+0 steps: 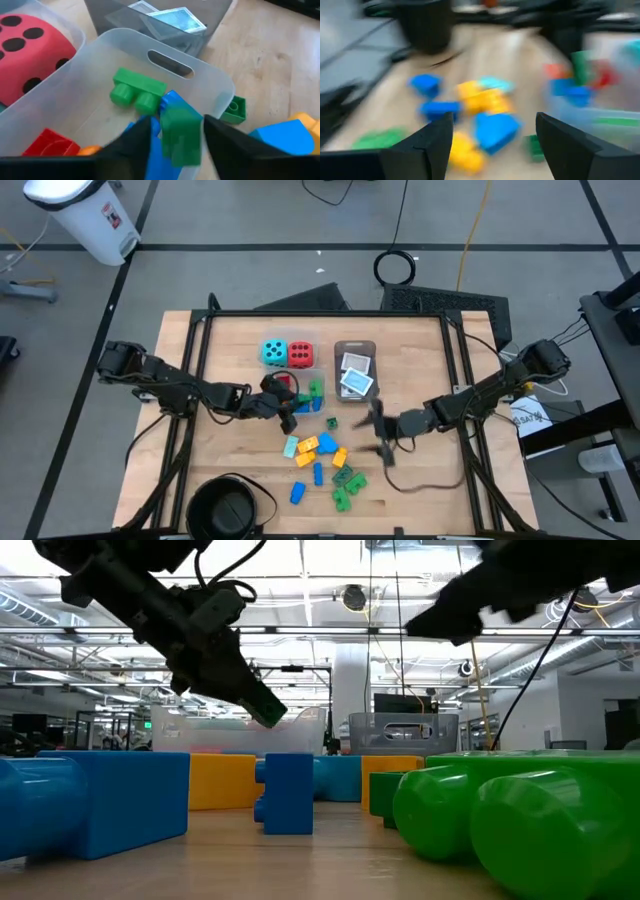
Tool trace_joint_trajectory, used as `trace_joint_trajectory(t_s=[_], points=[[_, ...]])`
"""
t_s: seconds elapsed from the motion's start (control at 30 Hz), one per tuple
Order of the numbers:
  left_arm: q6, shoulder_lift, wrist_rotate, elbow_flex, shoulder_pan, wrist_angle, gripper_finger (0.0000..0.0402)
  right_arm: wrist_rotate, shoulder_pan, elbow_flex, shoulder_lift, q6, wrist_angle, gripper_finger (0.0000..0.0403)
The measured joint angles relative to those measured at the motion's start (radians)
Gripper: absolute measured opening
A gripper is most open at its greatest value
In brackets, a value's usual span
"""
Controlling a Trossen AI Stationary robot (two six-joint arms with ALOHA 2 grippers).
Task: Pick & Place Toys
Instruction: Put the green game piece into the bottom transparent bin
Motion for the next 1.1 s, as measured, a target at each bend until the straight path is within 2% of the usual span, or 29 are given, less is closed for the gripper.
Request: trace_joint_trajectory(t_s=[0.07, 0.2, 0.3, 0.4, 0.47, 0.63, 0.8, 1.1], points=[[-0.005, 0.0, -0.006, 0.0, 0.0, 0.0, 0.0225, -0.063, 0.044, 0.0, 0.037, 0.008, 0.02, 0.0262], [0.013, 0.0, -0.005, 0.0, 0.0, 0.017, 0.0314, -0.076, 0.123, 0.0, 0.143, -0.001, 0.055, 0.0271], [0.005, 0.001, -0.005, 0.0, 0.0, 0.032, 0.036, -0.076, 0.149, 0.0, 0.221, 0.011, 0.095, 0.0271], [0.003, 0.001, -0.005, 0.0, 0.0, 0.043, 0.0391, -0.075, 0.149, 0.0, 0.286, 0.05, 0.144, 0.0269], [0.003, 0.001, -0.005, 0.0, 0.0, 0.053, 0.0394, -0.075, 0.149, 0.0, 0.323, 0.072, 0.17, 0.0267], [0.003, 0.001, -0.005, 0.0, 0.0, 0.093, 0.0373, -0.079, 0.149, 0.0, 0.393, 0.076, 0.177, 0.0266], [0.003, 0.001, -0.005, 0.0, 0.0, 0.14, 0.0358, -0.126, 0.149, 0.0, 0.421, 0.044, 0.191, 0.0259], [0.003, 0.001, -0.005, 0.0, 0.0, 0.178, 0.0367, -0.127, 0.152, 0.0, 0.423, -0.013, 0.212, 0.0202]])
